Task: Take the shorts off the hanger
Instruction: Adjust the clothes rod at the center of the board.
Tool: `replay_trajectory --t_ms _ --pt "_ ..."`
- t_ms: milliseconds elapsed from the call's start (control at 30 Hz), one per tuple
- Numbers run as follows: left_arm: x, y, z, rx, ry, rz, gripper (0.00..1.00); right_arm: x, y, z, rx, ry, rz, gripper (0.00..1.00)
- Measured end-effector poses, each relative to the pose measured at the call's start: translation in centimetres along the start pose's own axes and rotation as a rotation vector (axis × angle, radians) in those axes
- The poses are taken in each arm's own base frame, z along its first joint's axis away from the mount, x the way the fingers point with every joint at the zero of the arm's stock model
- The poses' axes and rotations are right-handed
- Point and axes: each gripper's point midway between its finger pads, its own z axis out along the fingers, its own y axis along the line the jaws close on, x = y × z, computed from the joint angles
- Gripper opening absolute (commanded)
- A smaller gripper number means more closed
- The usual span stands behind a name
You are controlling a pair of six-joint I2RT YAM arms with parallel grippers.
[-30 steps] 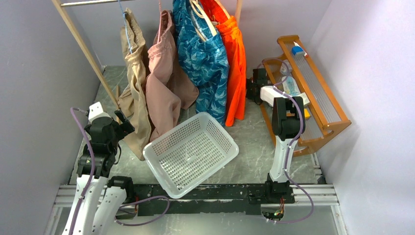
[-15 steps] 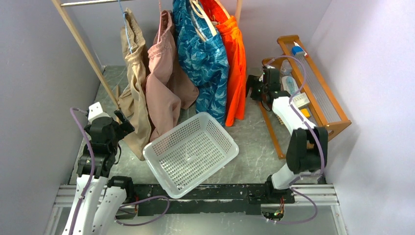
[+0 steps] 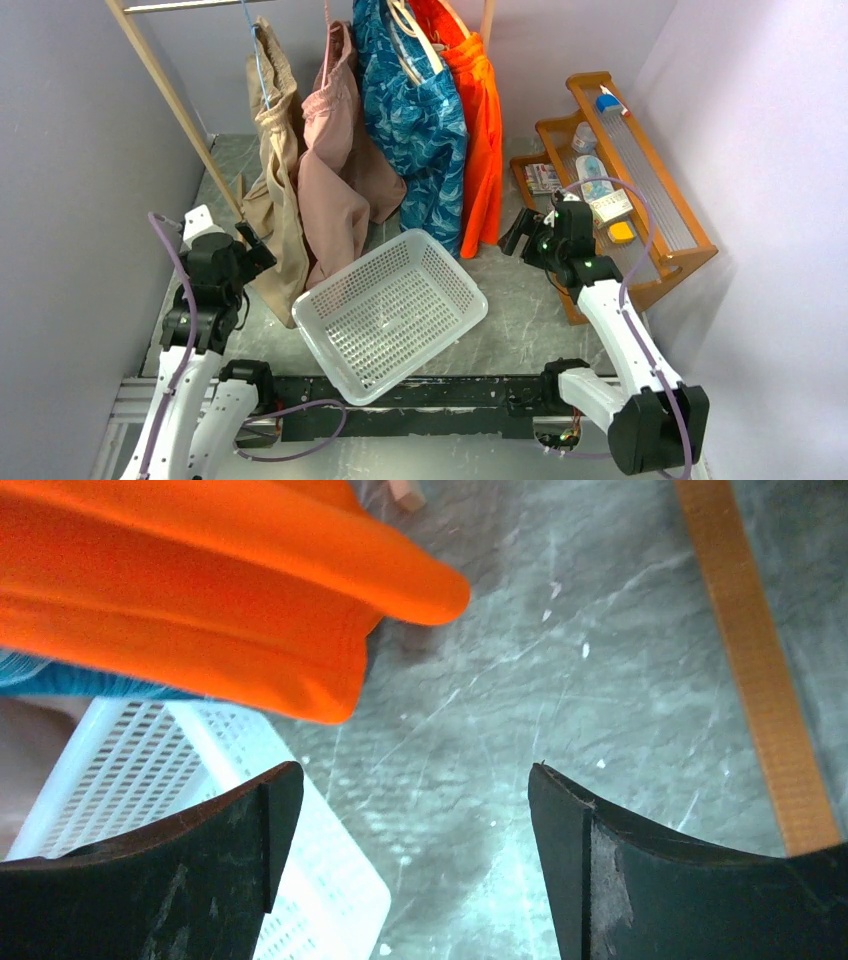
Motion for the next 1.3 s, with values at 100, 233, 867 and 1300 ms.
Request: replay_trajectory --t_ms 100,233,867,1300 --pt "0.6 -0.1 1.3 -0.03 0.031 -0.014 0.95 0.6 0.6 -1.0 -0.037 0.005 0.011 0.86" --pt "3.2 0.7 4.8 -0.136 0.159 -0.044 0.95 1.0 0.9 -1.1 -0.054 0.024 0.014 0.86" --pt "8.5 3.6 16.2 -0.185 0.338 -0.268 0.95 0.5 0.7 -1.4 -0.048 0.039 -0.077 0.9" --pt "8.1 3.9 19.9 -0.126 0.262 -0.279 0.95 0.5 1.0 -1.5 -0.06 0.04 -0.08 0.92"
